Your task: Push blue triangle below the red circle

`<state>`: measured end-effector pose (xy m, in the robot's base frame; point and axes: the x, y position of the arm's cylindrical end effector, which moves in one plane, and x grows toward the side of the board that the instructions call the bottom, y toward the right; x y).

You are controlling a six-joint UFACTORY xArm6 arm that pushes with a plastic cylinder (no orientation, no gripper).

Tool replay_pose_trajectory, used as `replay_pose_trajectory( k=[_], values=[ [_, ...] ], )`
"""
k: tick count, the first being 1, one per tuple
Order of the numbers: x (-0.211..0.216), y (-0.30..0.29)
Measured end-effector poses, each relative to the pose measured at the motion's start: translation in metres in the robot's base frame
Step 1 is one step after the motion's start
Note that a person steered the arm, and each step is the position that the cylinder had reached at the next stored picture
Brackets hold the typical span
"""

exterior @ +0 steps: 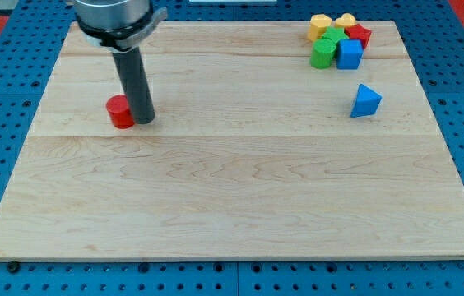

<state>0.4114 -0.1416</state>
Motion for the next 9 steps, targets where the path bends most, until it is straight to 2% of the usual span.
replay_pose_trajectory(
  k=[2, 3, 4, 7, 8, 9],
  values=[
    [-0.001, -0.049],
    [-0.003, -0.053],
    [0.003, -0.012],
    [0.063, 0.258],
    [0.063, 0.306],
    [0.045, 0.356]
  ],
)
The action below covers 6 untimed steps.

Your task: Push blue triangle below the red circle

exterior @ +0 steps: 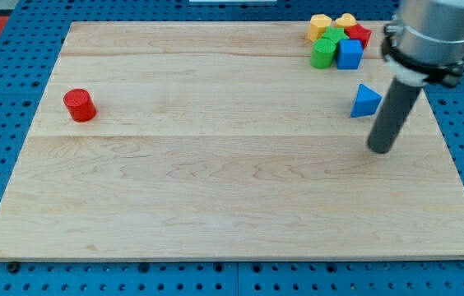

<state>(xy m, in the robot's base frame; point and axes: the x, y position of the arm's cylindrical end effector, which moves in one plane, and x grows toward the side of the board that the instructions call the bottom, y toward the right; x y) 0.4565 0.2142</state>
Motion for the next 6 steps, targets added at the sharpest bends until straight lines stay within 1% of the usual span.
replay_pose_trajectory(
  k=[1, 2, 3, 4, 5, 6],
  values=[
    [-0.047, 0.042],
    [-0.069, 0.046],
    [-0.077, 0.029],
    [-0.079, -0.018],
    [-0.070, -0.054],
    [-0.042, -0.059]
  ],
)
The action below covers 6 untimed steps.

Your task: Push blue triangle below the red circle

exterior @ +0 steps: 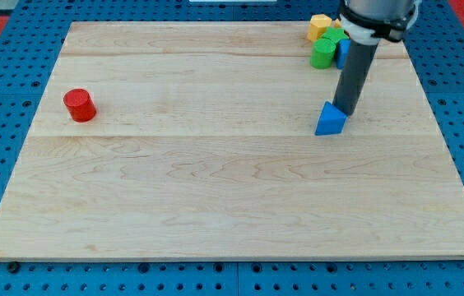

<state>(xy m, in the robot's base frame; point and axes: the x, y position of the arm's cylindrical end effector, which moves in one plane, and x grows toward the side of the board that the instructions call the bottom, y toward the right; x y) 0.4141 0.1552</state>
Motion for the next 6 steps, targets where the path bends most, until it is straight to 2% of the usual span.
replay_pose_trajectory(
  k=[1, 2, 6],
  values=[
    [0.022, 0.005],
    [0.028, -0.026],
    [-0.029, -0.271]
  ],
)
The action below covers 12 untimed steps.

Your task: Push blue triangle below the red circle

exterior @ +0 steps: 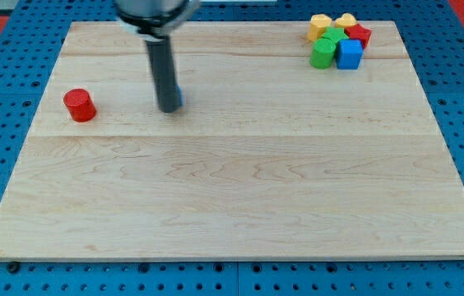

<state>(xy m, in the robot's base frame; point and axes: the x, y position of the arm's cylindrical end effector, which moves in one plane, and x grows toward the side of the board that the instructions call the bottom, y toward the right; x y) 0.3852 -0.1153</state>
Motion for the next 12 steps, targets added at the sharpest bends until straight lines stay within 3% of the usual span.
replay_pose_trajectory(
  k=[2, 3, 4, 6, 7, 12],
  values=[
    [-0.009, 0.052],
    [-0.045, 0.054],
    [-0.077, 0.041],
    [-0.089, -0.014],
    [-0.075, -0.036],
    [-0.014, -0.004]
  ],
)
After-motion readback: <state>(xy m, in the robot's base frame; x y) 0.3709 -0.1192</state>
